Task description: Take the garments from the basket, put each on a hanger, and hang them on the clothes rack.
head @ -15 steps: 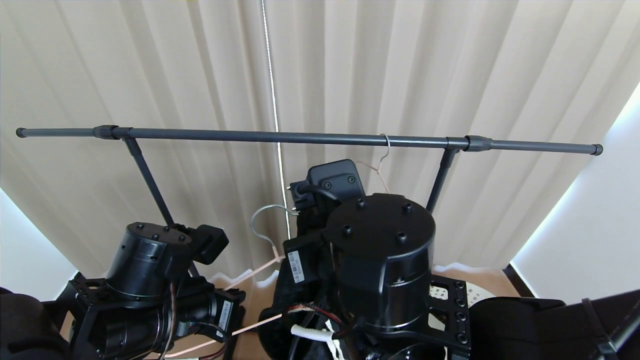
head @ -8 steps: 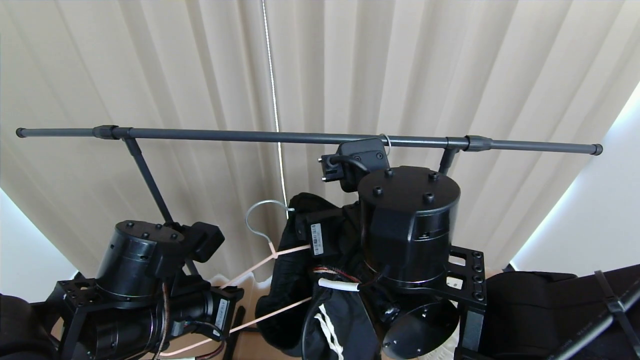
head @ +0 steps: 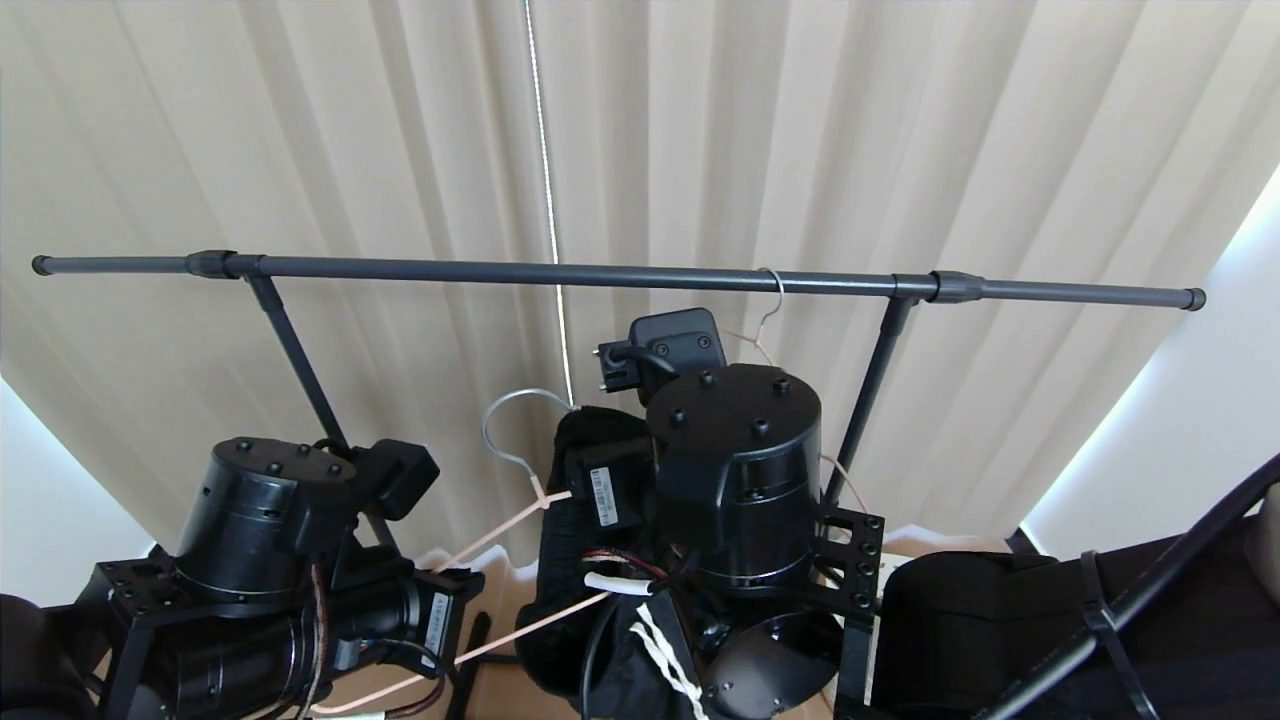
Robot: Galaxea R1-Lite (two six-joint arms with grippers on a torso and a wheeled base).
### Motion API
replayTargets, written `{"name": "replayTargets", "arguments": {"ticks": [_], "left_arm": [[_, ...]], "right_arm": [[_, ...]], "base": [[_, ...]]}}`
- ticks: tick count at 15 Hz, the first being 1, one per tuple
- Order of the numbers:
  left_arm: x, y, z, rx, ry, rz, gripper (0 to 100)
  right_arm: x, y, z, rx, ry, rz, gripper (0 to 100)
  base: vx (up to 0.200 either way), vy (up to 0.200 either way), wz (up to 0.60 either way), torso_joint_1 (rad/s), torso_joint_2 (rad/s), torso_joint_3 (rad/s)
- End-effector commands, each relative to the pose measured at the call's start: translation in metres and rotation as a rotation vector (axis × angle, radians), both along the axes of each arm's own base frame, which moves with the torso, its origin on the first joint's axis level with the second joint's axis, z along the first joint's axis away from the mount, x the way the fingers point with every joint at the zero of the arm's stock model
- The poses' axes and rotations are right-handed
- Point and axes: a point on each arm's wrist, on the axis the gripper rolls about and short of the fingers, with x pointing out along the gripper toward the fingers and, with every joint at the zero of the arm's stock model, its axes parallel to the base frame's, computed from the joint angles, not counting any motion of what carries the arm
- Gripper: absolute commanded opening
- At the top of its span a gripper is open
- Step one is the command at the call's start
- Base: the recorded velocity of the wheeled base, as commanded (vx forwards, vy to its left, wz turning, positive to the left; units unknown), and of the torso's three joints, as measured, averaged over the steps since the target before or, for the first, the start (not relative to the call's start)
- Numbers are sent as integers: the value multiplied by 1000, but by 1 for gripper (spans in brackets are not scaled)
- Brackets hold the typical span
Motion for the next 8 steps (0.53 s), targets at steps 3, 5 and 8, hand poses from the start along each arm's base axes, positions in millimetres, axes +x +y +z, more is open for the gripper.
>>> {"name": "replayTargets", "arguments": {"ticks": [3,5,8], "left_arm": [[8,5,0,-4,-3,40,0],[13,5,-2,-13,-20,53,0],[21,7,-4,-21,-33,76,0]], "right_arm": [[-1,-1,-2,-6,3,-2,100],[-1,-1,-1,-7,2,-2,100],[-5,1,-1,-6,0,6,100]], "base": [[0,0,0,0,0,0],[0,0,0,0,0,0],[0,0,0,0,0,0]]}}
